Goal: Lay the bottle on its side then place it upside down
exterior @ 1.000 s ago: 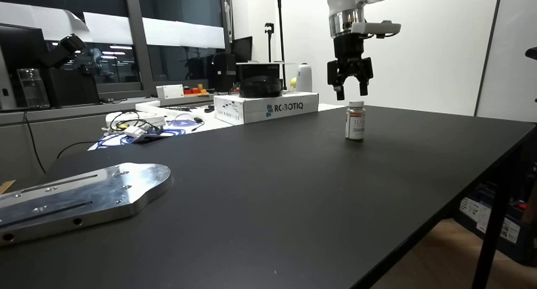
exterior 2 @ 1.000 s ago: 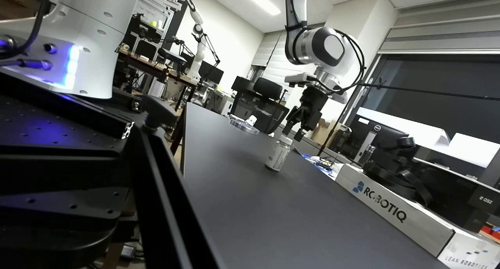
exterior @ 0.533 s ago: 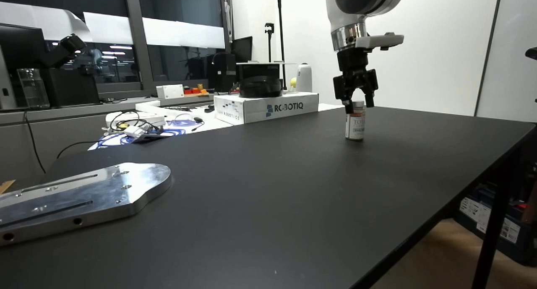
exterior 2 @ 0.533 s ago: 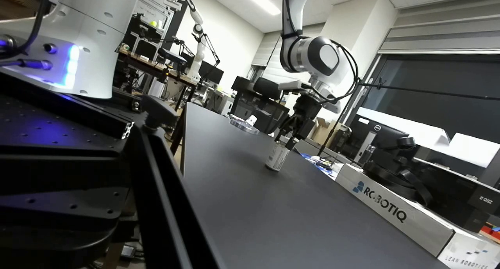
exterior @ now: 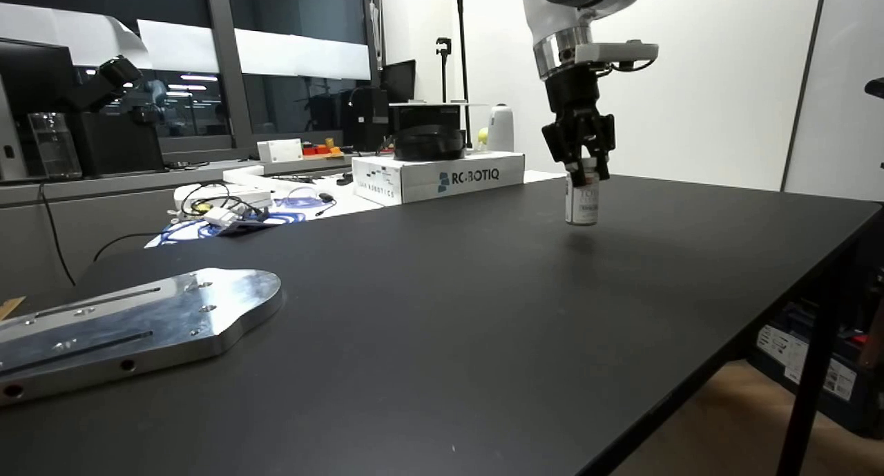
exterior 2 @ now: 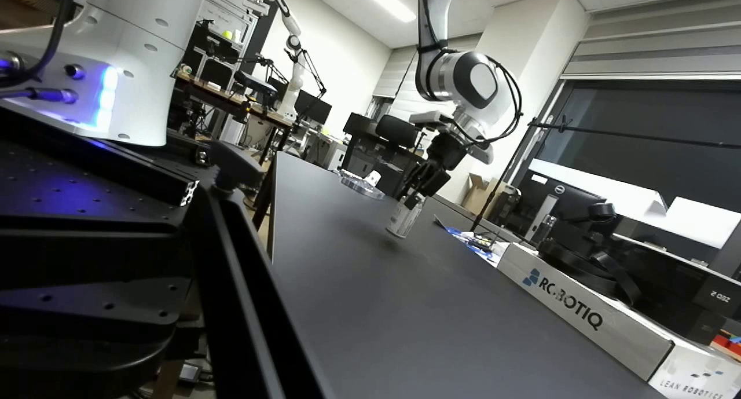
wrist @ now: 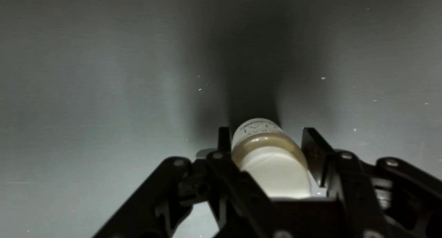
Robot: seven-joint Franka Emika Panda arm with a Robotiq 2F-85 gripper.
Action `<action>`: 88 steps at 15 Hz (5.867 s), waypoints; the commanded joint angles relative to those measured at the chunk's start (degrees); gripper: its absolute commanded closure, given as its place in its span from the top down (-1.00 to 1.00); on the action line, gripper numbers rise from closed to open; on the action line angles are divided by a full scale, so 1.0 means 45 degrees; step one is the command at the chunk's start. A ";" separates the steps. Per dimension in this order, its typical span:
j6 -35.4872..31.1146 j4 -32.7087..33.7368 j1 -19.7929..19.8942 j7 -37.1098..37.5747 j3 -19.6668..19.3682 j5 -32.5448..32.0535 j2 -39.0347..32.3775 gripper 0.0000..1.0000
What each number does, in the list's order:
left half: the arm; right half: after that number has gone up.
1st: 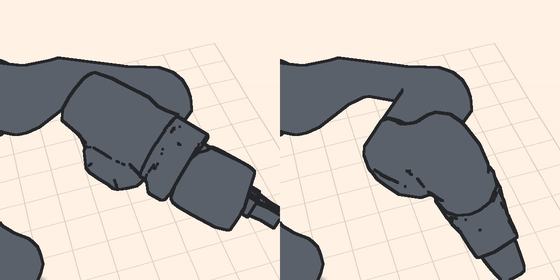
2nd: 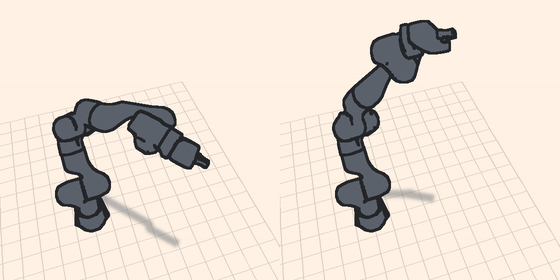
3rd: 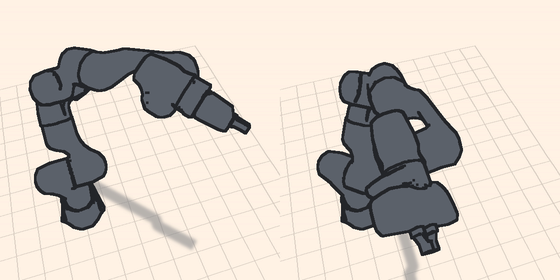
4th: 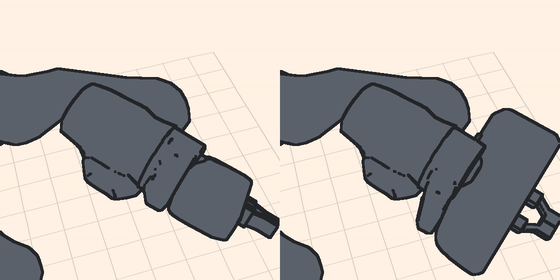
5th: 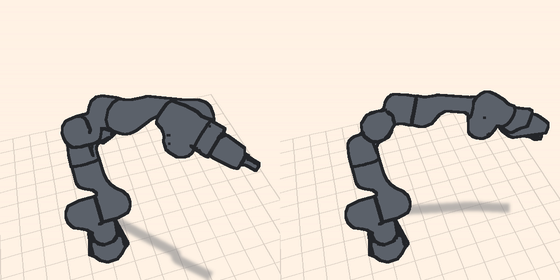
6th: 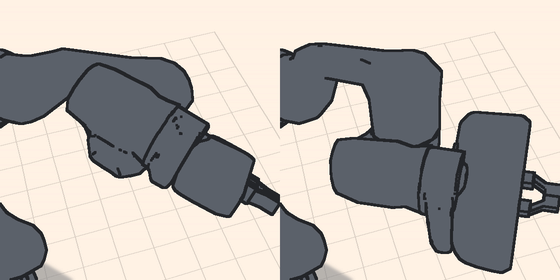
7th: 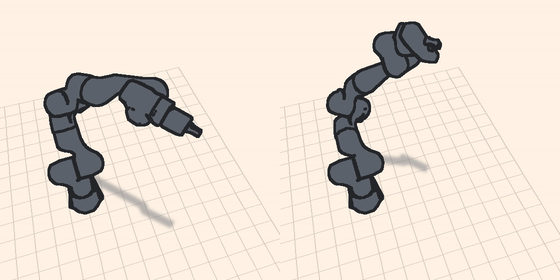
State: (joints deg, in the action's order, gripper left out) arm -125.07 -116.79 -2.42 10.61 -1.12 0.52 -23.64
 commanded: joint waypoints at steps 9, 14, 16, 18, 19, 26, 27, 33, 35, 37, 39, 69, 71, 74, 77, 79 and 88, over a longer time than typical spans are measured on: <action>0.3264 0.0726 -0.0029 -0.0590 0.0594 0.0679 0.2882 0.07; 0.3020 0.0731 -0.0035 -0.0592 0.0584 0.0680 0.2339 0.07; 0.3020 0.0745 -0.0035 -0.0592 0.0584 0.0680 0.2342 -0.43; 0.3726 0.1609 0.0394 -0.1352 0.0517 0.1604 0.1747 -0.43; 0.4208 0.2159 0.0725 -0.1822 0.0445 0.2362 0.1298 -0.43; 0.7372 0.5790 0.2867 -0.2723 -0.0186 0.5343 -0.2296 -0.43; 0.7801 0.6323 0.3103 -0.2576 -0.0199 0.5587 -0.2828 -0.43; 1.0318 0.9381 0.4330 -0.2292 0.0131 0.7368 -0.5892 -0.43; 1.0981 1.0257 0.4510 -0.2081 0.0137 0.7873 -0.6726 -0.43; 1.1269 1.0975 0.4565 -0.1786 0.0066 0.8162 -0.7395 -0.43; 1.1530 1.1680 0.4641 -0.1397 0.0027 0.8348 -0.8049 -0.43; 1.0853 1.6079 0.3070 0.1666 -0.0793 0.5008 -1.0176 0.72; 1.0841 1.5885 0.2759 0.1540 -0.0957 0.4724 -0.9625 0.96; 1.0787 1.5379 0.2315 0.1118 -0.1068 0.4259 -0.8385 1.00; 0.9691 1.4401 0.1630 0.1173 -0.1389 0.3679 -0.6869 1.00; 0.8167 1.3198 0.0998 0.1259 -0.1693 0.3234 -0.5789 1.00; 0.2402 0.7687 -0.0383 0.1990 -0.1368 0.1928 -0.2426 1.00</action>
State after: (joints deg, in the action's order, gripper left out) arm -109.41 -71.03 -3.76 17.07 -8.58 11.46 -41.83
